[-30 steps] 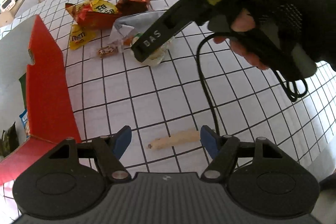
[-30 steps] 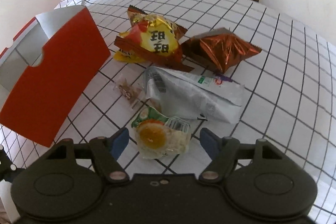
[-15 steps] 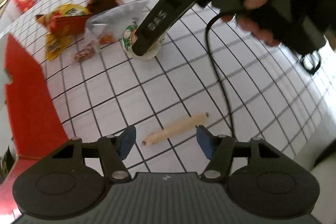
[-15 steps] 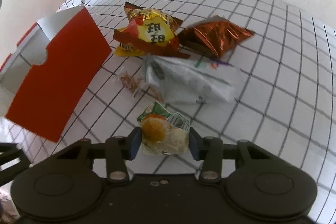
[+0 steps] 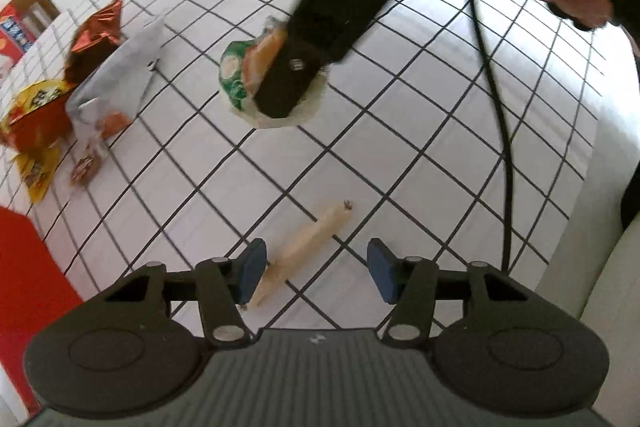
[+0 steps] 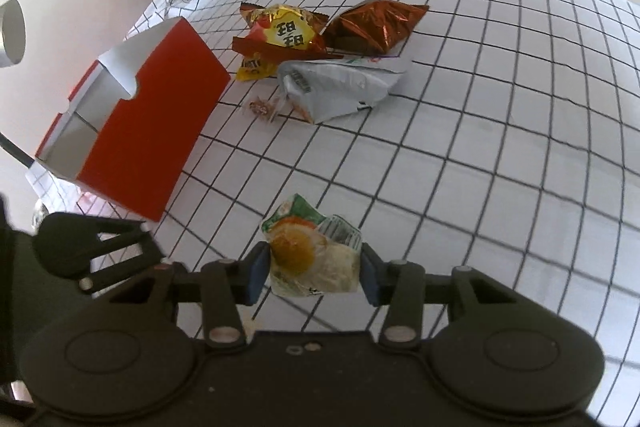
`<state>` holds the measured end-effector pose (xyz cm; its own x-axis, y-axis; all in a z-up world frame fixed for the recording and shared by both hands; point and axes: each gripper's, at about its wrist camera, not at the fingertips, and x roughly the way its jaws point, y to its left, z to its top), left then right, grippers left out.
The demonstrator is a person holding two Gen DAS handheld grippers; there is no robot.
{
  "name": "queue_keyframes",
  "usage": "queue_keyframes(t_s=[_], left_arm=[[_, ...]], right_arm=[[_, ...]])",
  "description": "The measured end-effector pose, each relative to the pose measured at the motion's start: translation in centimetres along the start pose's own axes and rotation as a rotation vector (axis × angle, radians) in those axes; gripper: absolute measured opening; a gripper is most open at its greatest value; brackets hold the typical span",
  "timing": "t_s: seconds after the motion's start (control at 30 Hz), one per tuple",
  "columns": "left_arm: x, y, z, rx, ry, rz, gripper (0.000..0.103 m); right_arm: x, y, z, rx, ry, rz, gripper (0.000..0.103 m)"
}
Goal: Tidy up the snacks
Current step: 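Close the left tool on the wooden stick, then carry the wooden stick in the left tool while the right tool carries the pastry packet into the box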
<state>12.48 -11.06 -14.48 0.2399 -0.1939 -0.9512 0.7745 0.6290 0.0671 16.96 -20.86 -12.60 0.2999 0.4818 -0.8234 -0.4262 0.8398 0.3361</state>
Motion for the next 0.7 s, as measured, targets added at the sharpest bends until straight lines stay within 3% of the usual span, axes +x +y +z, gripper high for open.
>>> queue_keyframes(t_s=[0.13,0.3,0.47,0.7], left_arm=[[0.3,0.6,0.4,0.011,0.008,-0.038,0.050],[0.3,0.5,0.5,0.047,0.010,-0.089,0.030],[0.1,0.1,0.4,0.040,-0.002,-0.093,0.012],[-0.1,0.7,-0.4,-0.114,-0.025,-0.105,0.010]], right_arm=[[-1.3,-0.1,-1.3,0.038,-0.025,-0.011,0.045],[-2.6,-0.3,-2.8,0.094,-0.059,-0.035,0.045],[-3.5,-0.5,-4.4,0.143,-0.080,-0.066,0.045],[-4.5,0.0,-5.7,0.184,-0.100,-0.121,0.045]])
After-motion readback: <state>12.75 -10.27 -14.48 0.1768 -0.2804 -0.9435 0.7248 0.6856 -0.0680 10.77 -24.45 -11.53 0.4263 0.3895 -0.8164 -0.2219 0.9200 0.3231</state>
